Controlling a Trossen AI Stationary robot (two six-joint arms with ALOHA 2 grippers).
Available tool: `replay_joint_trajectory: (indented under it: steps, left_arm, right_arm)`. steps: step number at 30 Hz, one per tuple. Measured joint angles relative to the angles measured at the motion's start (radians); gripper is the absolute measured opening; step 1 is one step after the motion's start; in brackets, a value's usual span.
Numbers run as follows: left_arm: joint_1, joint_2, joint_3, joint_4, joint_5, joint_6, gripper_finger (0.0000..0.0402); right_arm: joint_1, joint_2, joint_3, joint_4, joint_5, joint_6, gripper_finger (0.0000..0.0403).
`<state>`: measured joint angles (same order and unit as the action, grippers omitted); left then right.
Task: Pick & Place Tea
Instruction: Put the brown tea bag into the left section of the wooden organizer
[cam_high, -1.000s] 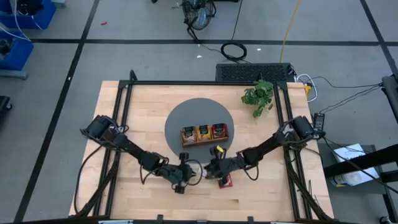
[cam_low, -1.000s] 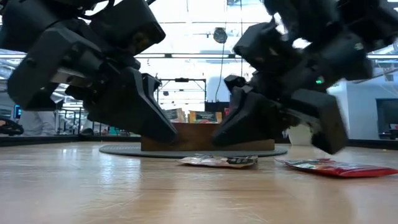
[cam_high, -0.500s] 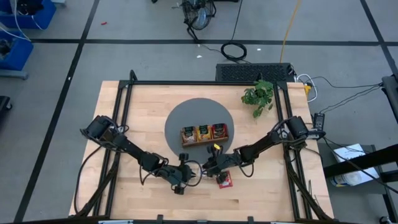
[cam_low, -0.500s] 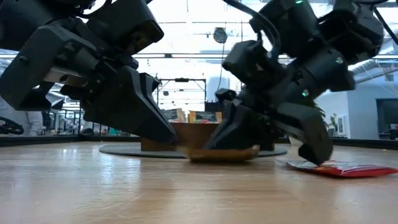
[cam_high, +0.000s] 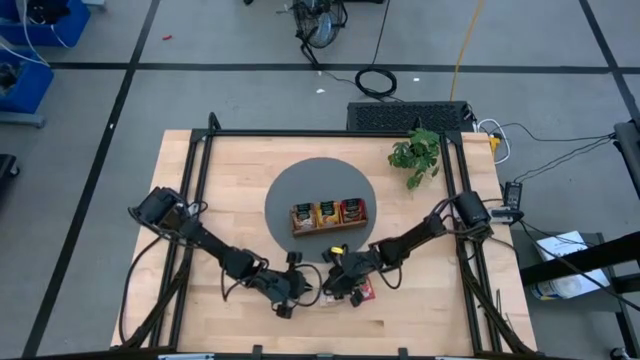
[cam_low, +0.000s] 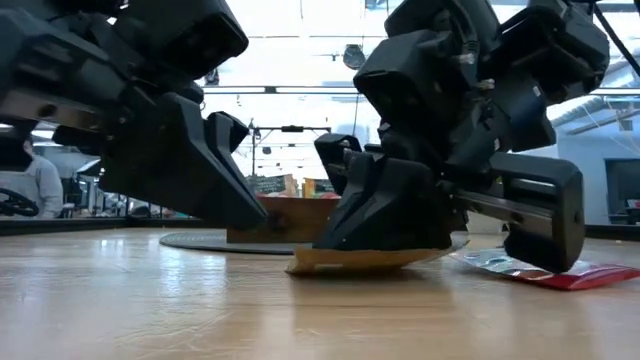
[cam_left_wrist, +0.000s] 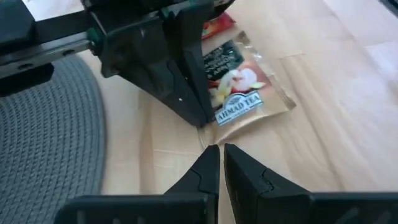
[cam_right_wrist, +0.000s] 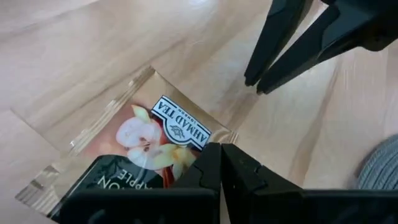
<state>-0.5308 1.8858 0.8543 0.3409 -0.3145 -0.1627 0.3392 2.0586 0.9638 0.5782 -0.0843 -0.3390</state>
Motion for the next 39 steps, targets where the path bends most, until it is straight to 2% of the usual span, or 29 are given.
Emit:
replay_joint_trajectory:
  steps: [5, 10, 13, 16, 19, 23, 28, 33, 39]
  left_arm:
    - [-0.01, 0.0, 0.0, 0.005, 0.0, 0.002, 0.0031]
    - [-0.01, 0.0, 0.0, 0.007, 0.0, 0.008, 0.0031]
    - [-0.01, 0.0, 0.0, 0.006, 0.0, 0.012, 0.0031]
    - [-0.009, 0.0, 0.0, 0.007, -0.004, 0.034, 0.0031]
    - [0.002, 0.0, 0.0, 0.007, -0.01, 0.03, 0.0031]
    - [0.027, 0.005, 0.0, 0.009, -0.028, 0.021, 0.0031]
    - [0.05, 0.042, 0.0, 0.009, -0.025, -0.007, 0.0031]
    - [0.055, 0.082, 0.0, 0.062, 0.003, -0.032, 0.0031]
    - [0.025, 0.09, 0.0, 0.088, 0.045, -0.03, 0.003]
  right_arm:
    - [0.028, -0.013, -0.002, 0.034, 0.09, -0.049, 0.0]
    - [0.081, -0.094, -0.003, 0.022, 0.186, -0.073, 0.0]
    - [0.118, -0.155, -0.002, -0.081, 0.19, -0.048, 0.0]
    - [0.148, -0.203, -0.002, -0.219, 0.189, 0.049, 0.0]
    - [0.167, -0.217, -0.002, -0.283, 0.184, 0.151, 0.0]
    - [0.184, -0.181, -0.002, -0.31, 0.138, 0.229, 0.0]
    - [0.188, -0.151, -0.002, -0.352, 0.134, 0.298, 0.0]
    - [0.164, -0.153, -0.001, -0.392, 0.237, 0.327, 0.0]
    - [0.1, -0.153, -0.001, -0.389, 0.249, 0.328, 0.0]
